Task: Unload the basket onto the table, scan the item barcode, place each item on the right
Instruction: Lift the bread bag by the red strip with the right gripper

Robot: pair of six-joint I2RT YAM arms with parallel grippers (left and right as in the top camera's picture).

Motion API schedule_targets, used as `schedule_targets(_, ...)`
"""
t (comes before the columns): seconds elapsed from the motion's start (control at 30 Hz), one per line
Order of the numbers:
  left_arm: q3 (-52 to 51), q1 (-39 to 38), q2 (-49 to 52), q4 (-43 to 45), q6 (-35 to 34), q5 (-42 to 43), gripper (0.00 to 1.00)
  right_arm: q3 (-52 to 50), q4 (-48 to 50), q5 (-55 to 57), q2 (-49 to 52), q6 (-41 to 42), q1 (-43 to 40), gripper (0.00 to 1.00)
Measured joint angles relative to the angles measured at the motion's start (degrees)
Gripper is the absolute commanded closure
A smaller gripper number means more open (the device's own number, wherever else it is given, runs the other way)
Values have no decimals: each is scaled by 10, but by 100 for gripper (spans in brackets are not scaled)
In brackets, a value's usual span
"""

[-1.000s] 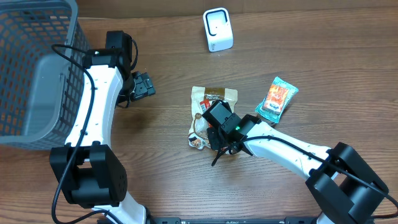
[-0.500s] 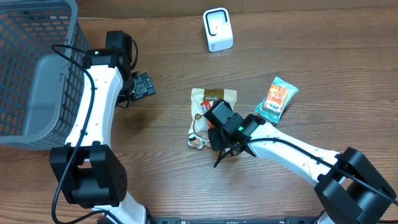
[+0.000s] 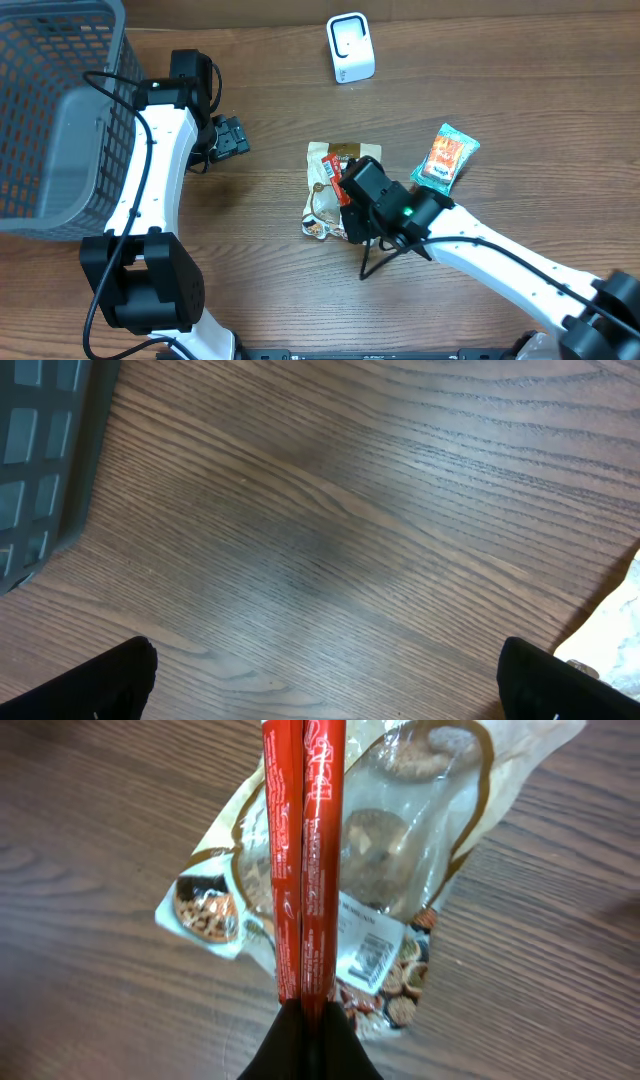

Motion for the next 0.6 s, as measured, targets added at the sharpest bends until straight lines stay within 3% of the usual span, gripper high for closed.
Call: schedule_targets(0.6, 0, 0, 0, 0, 0, 0, 0, 0, -25, -38, -33, -56, 0, 97)
